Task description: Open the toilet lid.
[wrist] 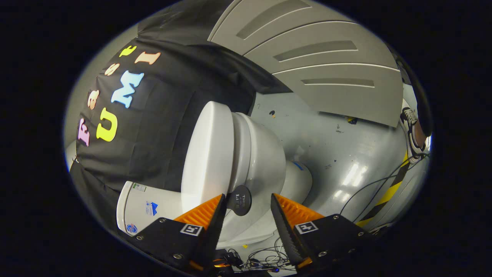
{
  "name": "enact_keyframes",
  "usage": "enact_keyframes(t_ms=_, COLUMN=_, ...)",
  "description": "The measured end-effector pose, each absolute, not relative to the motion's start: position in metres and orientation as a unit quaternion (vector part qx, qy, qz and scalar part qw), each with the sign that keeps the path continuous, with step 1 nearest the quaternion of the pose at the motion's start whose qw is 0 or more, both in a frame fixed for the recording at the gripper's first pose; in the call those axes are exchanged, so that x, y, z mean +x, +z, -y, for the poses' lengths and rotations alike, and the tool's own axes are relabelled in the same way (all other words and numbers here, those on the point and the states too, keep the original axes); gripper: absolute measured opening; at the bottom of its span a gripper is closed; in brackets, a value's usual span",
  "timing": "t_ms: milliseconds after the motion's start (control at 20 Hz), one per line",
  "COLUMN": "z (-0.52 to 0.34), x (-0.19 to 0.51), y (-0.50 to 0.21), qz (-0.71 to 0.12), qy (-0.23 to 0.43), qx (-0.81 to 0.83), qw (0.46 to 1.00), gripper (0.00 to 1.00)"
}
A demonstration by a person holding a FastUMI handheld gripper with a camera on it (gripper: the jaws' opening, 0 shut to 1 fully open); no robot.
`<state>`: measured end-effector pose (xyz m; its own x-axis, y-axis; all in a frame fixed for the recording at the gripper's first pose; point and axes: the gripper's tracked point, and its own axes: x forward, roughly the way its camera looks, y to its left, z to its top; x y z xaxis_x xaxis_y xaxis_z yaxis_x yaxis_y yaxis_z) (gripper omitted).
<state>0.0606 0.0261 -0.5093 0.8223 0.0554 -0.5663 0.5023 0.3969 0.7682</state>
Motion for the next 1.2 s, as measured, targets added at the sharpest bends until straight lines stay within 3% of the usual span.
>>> enact_keyframes(t_ms=50, z=-0.025, x=0.062, y=-0.505, qz=-0.250, qy=-0.136, qx=0.544, qw=0.789, gripper=0.64)
enact_keyframes(t_ms=300, z=-0.038, x=0.077, y=-0.518, qz=-0.237, qy=-0.111, qx=0.588, qw=0.766, gripper=0.47)
enact_keyframes(t_ms=450, z=-0.037, x=0.082, y=-0.507, qz=-0.218, qy=-0.100, qx=0.595, qw=0.767, gripper=0.21)
enact_keyframes(t_ms=700, z=-0.035, x=0.085, y=-0.508, qz=-0.215, qy=-0.097, qx=0.601, qw=0.764, gripper=0.10)
enact_keyframes(t_ms=850, z=-0.034, x=0.085, y=-0.506, qz=-0.210, qy=-0.091, qx=0.602, qw=0.765, gripper=0.10)
enact_keyframes(t_ms=950, z=-0.034, x=0.087, y=-0.505, qz=-0.208, qy=-0.088, qx=0.597, qw=0.770, gripper=0.03)
enact_keyframes(t_ms=1200, z=-0.035, x=0.088, y=-0.503, qz=-0.215, qy=-0.089, qx=0.567, qw=0.790, gripper=0.00)
